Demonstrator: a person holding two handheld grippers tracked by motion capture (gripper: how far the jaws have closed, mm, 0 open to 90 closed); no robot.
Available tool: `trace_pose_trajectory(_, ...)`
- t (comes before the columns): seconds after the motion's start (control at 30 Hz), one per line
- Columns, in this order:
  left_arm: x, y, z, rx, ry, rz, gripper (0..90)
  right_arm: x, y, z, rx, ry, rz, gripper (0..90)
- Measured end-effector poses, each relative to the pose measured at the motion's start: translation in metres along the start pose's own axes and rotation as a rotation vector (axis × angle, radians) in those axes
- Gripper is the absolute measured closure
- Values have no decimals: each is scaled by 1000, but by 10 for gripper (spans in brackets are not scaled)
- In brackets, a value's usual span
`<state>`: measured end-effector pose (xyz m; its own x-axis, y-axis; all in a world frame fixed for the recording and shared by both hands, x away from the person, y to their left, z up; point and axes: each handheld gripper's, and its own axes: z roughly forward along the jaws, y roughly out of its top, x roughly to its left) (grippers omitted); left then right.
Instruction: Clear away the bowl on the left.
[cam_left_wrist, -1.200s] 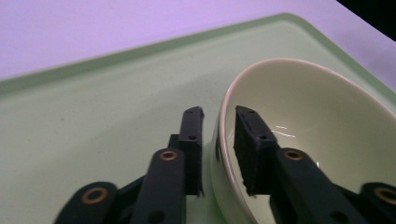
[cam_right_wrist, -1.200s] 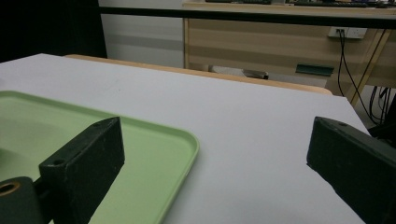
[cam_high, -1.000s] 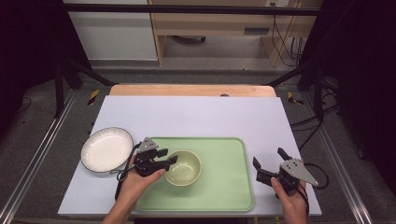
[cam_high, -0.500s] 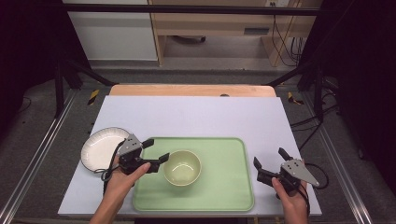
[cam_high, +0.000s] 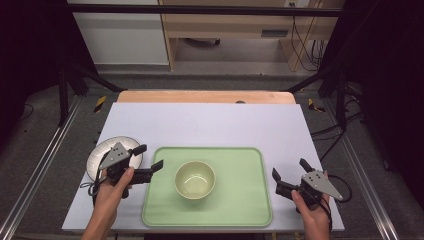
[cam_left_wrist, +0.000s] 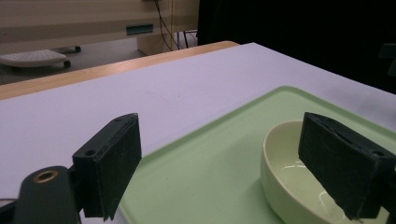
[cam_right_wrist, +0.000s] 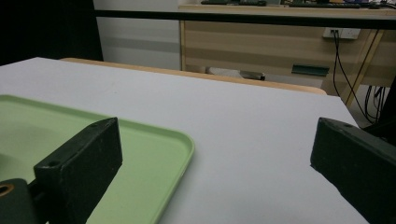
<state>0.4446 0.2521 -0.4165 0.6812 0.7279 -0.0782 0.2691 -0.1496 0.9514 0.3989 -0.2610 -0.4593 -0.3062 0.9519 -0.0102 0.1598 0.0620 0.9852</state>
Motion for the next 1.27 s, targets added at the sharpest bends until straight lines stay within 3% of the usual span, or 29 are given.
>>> trace_pose_trajectory(0.23, 12, -15, -23, -4, 40, -9, 105, 0, 0, 1, 5, 2, -5, 24)
trace_pose_trajectory(0.33, 20, -16, -29, -34, 55, -29, 100, 1, 0, 1, 1, 4, -6, 24)
trace_pose_trajectory(0.93, 53, -24, -58, -90, 55, -35, 50, 1, 0, 1, 3, 3, -4, 24)
trace_pose_trajectory(1.03, 55, -25, -61, -111, 54, -34, 38, 1, 0, 1, 3, 4, -4, 24)
trace_pose_trajectory(1.27, 57, -27, -61, -102, 49, -17, 32, 1, 0, 0, 2, 3, -2, 25)
